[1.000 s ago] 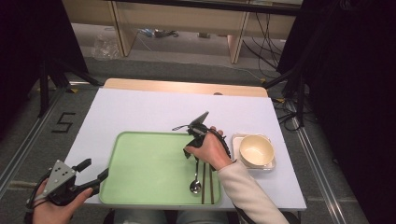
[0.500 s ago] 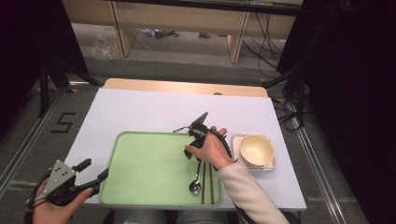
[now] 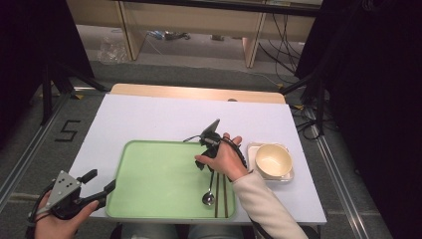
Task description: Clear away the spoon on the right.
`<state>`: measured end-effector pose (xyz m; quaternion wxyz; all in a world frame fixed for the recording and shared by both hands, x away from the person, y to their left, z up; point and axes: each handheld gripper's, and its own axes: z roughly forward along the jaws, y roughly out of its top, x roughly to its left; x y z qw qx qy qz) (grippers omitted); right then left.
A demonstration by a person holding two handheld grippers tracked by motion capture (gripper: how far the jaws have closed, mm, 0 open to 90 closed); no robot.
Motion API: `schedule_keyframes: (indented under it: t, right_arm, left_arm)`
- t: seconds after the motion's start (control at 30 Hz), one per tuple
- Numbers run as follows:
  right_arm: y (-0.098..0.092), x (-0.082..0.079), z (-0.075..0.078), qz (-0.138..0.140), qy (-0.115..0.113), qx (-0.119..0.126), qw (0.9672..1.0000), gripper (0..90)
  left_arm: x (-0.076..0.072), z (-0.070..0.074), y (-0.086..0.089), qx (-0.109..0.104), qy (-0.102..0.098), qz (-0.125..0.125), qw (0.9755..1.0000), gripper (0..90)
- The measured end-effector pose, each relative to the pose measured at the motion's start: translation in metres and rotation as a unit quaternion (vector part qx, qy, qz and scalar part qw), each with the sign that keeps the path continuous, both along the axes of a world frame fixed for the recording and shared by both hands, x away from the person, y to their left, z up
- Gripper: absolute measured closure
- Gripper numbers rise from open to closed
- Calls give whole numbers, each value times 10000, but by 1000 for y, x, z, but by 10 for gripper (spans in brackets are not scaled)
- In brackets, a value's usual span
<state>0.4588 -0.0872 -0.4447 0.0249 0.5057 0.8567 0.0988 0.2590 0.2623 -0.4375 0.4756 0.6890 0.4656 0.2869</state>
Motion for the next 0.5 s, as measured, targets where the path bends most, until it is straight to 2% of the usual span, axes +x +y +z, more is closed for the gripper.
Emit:
schedule_keyframes:
  t: [0.03,0.3,0.37,0.4,0.47,0.5]
  right_arm:
    - [-1,1,2,54,-1,-16,10000,209]
    - [-9,3,9,-34,-158,83,9998,257]
    - [-13,4,13,-149,-216,122,9996,276]
    - [-16,5,15,-104,-236,131,9996,288]
    - [-21,6,19,-118,-288,135,9994,325]
    - [-26,7,23,-137,-321,131,9993,390]
  left_arm:
    - [0,0,0,-3,1,-4,10000,303]
    - [0,0,0,1,-3,-7,10000,304]
    - [0,0,0,0,1,-2,10000,304]
    - [0,0,0,-2,1,-4,10000,304]
    - [0,0,0,2,-3,-6,10000,304]
    - [0,0,0,0,-2,-4,10000,304]
